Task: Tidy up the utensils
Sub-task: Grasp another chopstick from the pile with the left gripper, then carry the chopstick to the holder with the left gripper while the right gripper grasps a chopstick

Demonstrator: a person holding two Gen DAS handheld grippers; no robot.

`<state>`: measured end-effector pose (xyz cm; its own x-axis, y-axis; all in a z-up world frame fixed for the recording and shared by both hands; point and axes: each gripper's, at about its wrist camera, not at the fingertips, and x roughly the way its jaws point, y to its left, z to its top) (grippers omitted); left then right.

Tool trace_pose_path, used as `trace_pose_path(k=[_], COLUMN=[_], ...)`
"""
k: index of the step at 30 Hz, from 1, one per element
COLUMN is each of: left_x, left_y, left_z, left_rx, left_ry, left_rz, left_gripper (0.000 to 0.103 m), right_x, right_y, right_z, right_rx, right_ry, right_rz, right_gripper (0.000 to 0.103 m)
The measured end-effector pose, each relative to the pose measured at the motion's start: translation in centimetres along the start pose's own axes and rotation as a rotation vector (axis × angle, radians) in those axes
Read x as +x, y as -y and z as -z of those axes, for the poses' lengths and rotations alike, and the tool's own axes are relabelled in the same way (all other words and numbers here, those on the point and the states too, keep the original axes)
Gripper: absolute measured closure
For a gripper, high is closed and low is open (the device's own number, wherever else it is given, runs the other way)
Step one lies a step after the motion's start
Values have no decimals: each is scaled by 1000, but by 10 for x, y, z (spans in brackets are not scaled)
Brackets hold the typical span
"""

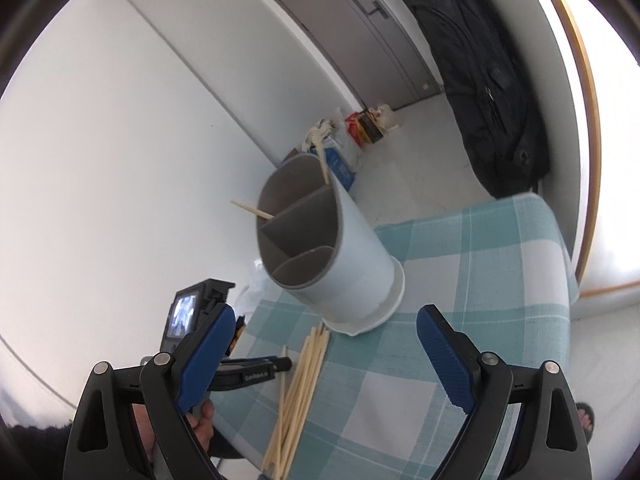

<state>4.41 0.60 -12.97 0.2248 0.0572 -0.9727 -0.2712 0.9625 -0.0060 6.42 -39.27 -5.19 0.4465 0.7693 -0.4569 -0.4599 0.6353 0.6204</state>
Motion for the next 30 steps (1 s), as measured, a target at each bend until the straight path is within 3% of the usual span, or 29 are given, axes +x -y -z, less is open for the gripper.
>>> trace_pose_path(k=[10, 22, 24, 28, 30], left_x=[2, -40, -50, -66, -71], left_y=[-9, -25, -25, -29, -35], left_z=[-9, -6, -6, -5, -7], left_rx=[-39, -61, -42, 0, 3], left_ry=[18, 218, 254, 326, 344], left_rz=[101, 249, 261, 312, 353], left_gripper=[102, 102, 102, 102, 102], right_x=[29, 53, 56, 69, 73], right_y=[9, -4, -4, 0, -1], right_z=[3, 20, 24, 34, 37], right_rx=[15, -59, -53, -3, 4], right_ry=[-68, -144, -158, -217, -229], right_rz=[1, 4, 7, 20, 34], right_gripper=[10, 11, 16, 40, 43])
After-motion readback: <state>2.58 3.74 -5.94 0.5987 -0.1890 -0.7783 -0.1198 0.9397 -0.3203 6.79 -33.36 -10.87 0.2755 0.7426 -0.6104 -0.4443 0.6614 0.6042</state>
